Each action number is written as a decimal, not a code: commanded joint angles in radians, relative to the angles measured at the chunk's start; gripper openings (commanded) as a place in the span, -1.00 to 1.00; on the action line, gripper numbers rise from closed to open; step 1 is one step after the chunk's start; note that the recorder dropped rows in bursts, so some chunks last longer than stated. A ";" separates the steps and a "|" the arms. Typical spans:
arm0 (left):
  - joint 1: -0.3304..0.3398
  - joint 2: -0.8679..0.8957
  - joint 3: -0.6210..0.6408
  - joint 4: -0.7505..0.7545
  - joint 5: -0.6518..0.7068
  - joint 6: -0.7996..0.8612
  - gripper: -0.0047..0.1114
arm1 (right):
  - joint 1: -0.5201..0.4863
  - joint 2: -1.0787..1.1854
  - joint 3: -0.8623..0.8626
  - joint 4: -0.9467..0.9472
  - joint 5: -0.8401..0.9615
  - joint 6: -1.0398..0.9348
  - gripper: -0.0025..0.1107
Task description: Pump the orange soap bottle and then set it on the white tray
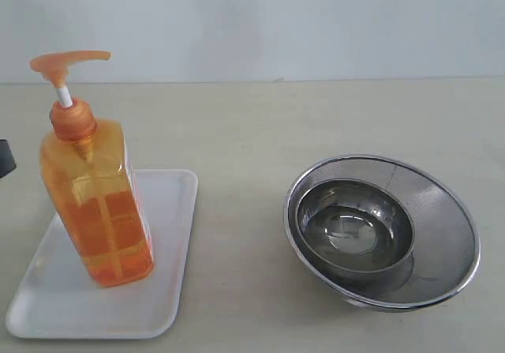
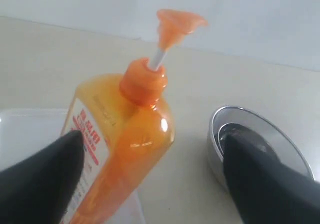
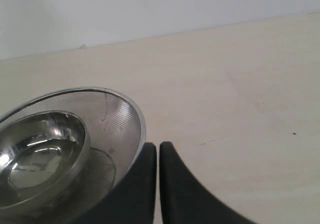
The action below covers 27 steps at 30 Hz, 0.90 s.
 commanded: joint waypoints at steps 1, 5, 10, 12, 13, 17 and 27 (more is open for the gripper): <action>-0.004 0.064 0.009 -0.122 -0.014 0.186 0.44 | -0.007 -0.007 -0.001 -0.004 -0.008 -0.003 -0.96; -0.004 0.092 0.009 -0.318 -0.034 0.440 0.44 | -0.007 -0.007 -0.001 -0.004 -0.008 -0.003 -0.96; -0.004 0.096 0.012 -0.609 -0.034 0.788 0.44 | -0.007 -0.007 -0.001 -0.004 -0.008 -0.003 -0.96; -0.004 0.096 0.019 -0.680 -0.054 0.867 0.44 | -0.007 -0.007 -0.001 -0.004 -0.008 -0.003 -0.96; -0.004 0.096 0.028 -0.719 -0.058 0.917 0.44 | -0.007 -0.007 -0.001 -0.004 -0.008 -0.003 -0.96; -0.004 0.120 0.067 -0.793 -0.048 1.073 0.44 | -0.007 -0.007 -0.001 -0.004 -0.008 -0.003 -0.96; -0.004 0.237 0.041 -0.793 0.000 1.109 0.44 | -0.007 -0.007 -0.001 -0.004 -0.008 -0.003 -0.96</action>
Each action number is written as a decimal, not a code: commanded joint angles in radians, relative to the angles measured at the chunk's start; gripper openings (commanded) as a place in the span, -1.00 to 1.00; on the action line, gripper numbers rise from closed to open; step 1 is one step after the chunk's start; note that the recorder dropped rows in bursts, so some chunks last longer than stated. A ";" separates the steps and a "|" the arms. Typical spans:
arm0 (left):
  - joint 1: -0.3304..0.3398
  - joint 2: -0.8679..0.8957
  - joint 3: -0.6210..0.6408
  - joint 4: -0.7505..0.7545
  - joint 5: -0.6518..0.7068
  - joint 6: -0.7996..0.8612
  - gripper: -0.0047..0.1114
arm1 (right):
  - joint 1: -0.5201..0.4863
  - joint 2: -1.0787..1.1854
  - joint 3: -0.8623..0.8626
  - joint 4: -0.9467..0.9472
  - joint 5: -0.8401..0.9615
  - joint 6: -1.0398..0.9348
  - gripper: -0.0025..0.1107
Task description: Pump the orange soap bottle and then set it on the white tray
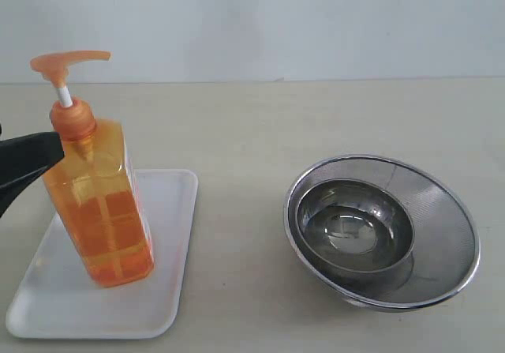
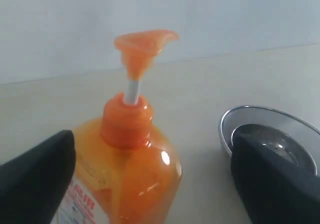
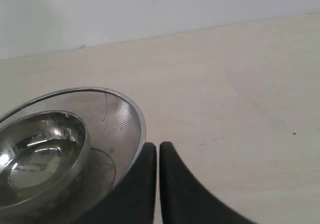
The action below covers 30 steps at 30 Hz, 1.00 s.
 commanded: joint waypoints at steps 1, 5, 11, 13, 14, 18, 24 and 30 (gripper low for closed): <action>-0.004 0.057 -0.023 -0.014 0.015 0.024 0.44 | -0.007 -0.007 -0.001 -0.004 -0.008 -0.003 -0.96; -0.004 0.135 -0.062 -0.014 0.017 0.051 0.44 | -0.007 -0.007 -0.001 -0.004 -0.008 -0.003 -0.96; -0.004 0.204 -0.114 -0.014 0.017 0.054 0.44 | -0.007 -0.007 -0.001 -0.004 -0.008 -0.003 -0.96; -0.004 0.237 -0.121 -0.014 0.019 0.054 0.44 | -0.007 -0.007 -0.001 -0.004 -0.008 -0.003 -0.96; -0.004 0.253 -0.121 -0.014 0.019 0.058 0.44 | -0.007 -0.007 -0.001 -0.004 -0.008 -0.003 -0.96; -0.004 0.288 -0.136 -0.014 0.025 0.068 0.44 | -0.007 -0.007 -0.001 -0.004 -0.008 -0.003 -0.96; -0.004 0.312 -0.174 -0.014 0.040 0.068 0.41 | -0.007 -0.007 -0.001 -0.004 -0.008 -0.003 -0.96; -0.004 0.352 -0.176 -0.014 0.060 0.070 0.20 | -0.007 -0.007 -0.001 -0.004 -0.008 -0.003 -0.96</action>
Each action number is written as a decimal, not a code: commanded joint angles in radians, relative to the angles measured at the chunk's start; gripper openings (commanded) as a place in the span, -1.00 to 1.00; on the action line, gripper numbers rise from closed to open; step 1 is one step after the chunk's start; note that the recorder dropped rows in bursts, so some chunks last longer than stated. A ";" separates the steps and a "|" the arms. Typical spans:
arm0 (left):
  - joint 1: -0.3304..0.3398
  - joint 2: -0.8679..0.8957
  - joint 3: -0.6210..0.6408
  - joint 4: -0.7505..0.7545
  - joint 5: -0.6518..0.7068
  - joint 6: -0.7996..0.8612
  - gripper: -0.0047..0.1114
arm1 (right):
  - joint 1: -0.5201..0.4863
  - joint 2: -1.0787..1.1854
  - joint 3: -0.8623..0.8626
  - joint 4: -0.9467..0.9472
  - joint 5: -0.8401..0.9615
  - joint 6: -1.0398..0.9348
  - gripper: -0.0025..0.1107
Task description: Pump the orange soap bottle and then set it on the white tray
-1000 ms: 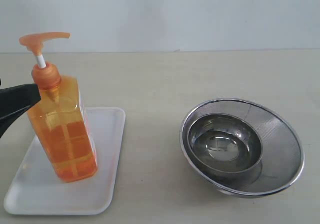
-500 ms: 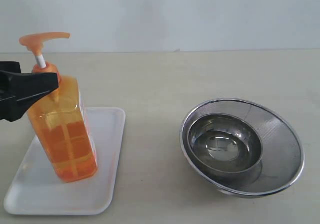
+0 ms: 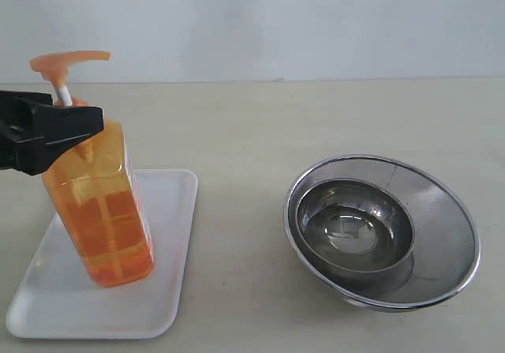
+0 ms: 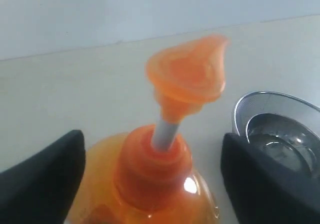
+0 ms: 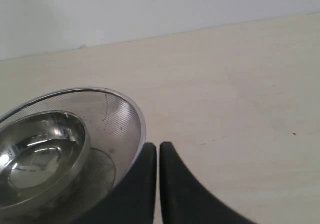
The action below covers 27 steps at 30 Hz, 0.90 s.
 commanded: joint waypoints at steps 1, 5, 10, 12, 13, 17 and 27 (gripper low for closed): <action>-0.004 0.035 -0.005 -0.006 0.046 0.014 0.22 | -0.007 -0.007 -0.001 -0.004 -0.008 -0.003 -0.96; -0.004 0.068 -0.005 -0.006 0.052 0.014 0.32 | -0.007 -0.007 -0.001 -0.004 -0.008 -0.003 -0.96; -0.004 0.097 -0.009 -0.006 0.020 0.023 0.26 | -0.007 -0.007 -0.001 -0.004 -0.008 -0.003 -0.96; -0.004 0.098 -0.009 -0.006 0.020 0.025 0.15 | -0.007 -0.007 -0.001 -0.004 -0.008 -0.003 -0.96; -0.004 0.098 -0.009 -0.006 0.020 0.025 0.08 | -0.007 -0.007 -0.001 -0.004 -0.005 -0.003 -0.96; -0.004 0.098 -0.009 -0.006 0.020 0.057 -0.36 | -0.007 -0.007 -0.001 -0.004 -0.005 -0.003 -0.96; -0.004 0.098 -0.031 -0.006 -0.012 0.096 -0.84 | -0.007 -0.007 -0.001 -0.004 -0.007 -0.003 -0.96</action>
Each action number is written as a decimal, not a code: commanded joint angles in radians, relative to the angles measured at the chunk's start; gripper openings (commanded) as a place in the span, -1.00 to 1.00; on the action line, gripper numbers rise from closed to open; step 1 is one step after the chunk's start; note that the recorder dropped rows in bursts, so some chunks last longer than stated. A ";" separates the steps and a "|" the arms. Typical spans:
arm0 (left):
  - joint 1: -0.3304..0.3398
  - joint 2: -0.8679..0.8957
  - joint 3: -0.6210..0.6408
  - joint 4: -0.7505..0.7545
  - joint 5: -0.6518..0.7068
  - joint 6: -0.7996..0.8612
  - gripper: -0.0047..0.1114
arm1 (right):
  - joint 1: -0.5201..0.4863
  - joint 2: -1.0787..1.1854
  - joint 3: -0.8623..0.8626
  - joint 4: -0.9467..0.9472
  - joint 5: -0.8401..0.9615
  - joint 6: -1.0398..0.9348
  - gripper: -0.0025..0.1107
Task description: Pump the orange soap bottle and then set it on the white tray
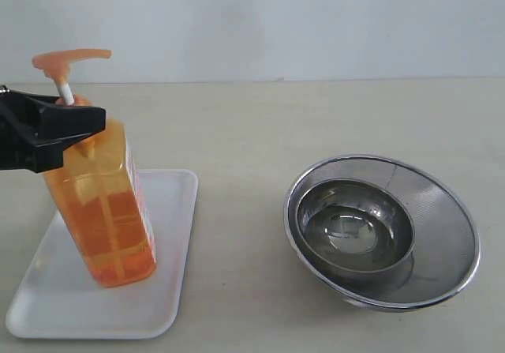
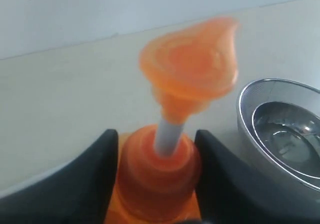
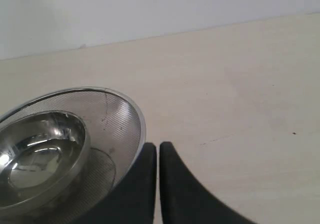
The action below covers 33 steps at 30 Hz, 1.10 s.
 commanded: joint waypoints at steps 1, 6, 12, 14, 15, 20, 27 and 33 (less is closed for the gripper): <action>-0.004 0.012 -0.007 0.015 -0.035 0.016 -0.84 | -0.007 -0.007 -0.001 -0.004 -0.007 -0.003 -0.96; -0.004 0.012 -0.023 0.015 -0.040 0.027 -0.84 | -0.007 -0.007 -0.001 -0.004 -0.007 -0.003 -0.96; -0.004 0.012 -0.023 0.015 -0.040 0.068 -0.84 | -0.007 -0.007 -0.001 -0.004 -0.007 -0.003 -0.96; -0.004 0.012 -0.023 0.015 -0.040 0.085 -0.84 | -0.007 -0.007 -0.001 -0.004 -0.007 -0.003 -0.96; -0.004 0.012 -0.025 0.015 -0.040 0.091 -0.84 | -0.007 -0.007 -0.001 -0.004 -0.007 -0.003 -0.96; -0.004 0.012 -0.033 0.015 -0.027 0.106 -0.84 | -0.007 -0.007 -0.001 -0.004 -0.007 -0.003 -0.96; -0.004 0.012 -0.037 0.015 0.020 0.173 -0.84 | -0.007 -0.007 -0.001 -0.004 -0.007 -0.003 -0.96; -0.004 0.012 -0.045 0.015 0.020 0.188 -0.84 | -0.007 -0.007 -0.001 -0.004 -0.007 -0.003 -0.96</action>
